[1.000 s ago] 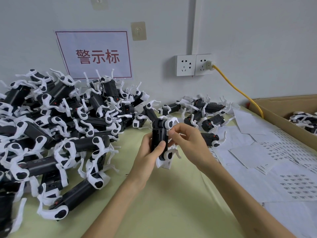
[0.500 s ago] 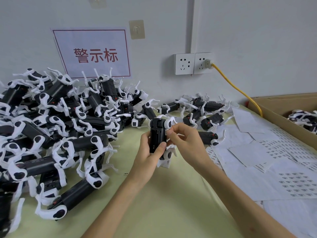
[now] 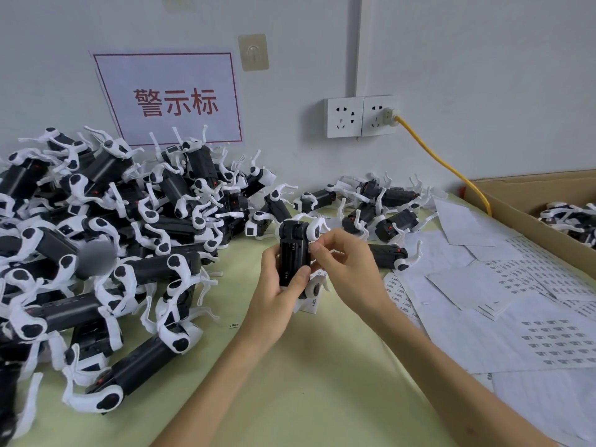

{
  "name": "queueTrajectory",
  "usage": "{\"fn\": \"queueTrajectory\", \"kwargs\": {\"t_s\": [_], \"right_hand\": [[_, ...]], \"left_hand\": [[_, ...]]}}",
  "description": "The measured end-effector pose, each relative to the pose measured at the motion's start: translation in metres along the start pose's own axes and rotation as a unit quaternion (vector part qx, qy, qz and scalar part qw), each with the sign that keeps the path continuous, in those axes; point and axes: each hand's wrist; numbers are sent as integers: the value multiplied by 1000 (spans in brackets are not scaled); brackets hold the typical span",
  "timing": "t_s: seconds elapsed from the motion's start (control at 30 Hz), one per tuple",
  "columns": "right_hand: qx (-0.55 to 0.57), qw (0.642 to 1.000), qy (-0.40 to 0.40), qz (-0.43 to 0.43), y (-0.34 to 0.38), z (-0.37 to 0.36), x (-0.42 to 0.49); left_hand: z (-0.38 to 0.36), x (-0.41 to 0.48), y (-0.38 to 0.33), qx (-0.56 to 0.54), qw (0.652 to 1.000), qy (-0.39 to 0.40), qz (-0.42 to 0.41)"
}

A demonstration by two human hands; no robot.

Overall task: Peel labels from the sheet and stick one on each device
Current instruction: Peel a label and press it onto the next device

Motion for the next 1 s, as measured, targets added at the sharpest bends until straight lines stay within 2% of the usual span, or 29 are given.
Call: {"fn": "queueTrajectory", "kwargs": {"t_s": [0.3,0.37,0.5,0.63,0.73,1.0], "right_hand": [[-18,999,-2,-34,-1,1,1],[10,998,8,-54,-2,2,2],[93,989,51,-101,-1,1,3],[142,981,90,-98,3,3,4],[134,982,104,-80,3,3,2],[144,972,168,-72,0,2,-1]], "left_hand": [[1,0,0,2,1000,5,16],[1,0,1,-32,999,2,36],[-2,1,-4,-179,979,3,96],[0,2,-8,-234,968,27,91],[1,1,-7,-226,969,53,80],[12,2,-2,-130,987,42,84]]}}
Point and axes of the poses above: each hand's wrist, its own x-axis towards the middle knuckle, its own z-axis out of the back of the hand, y = z × x, and after that the axes turned 9 degrees about y, right-handed
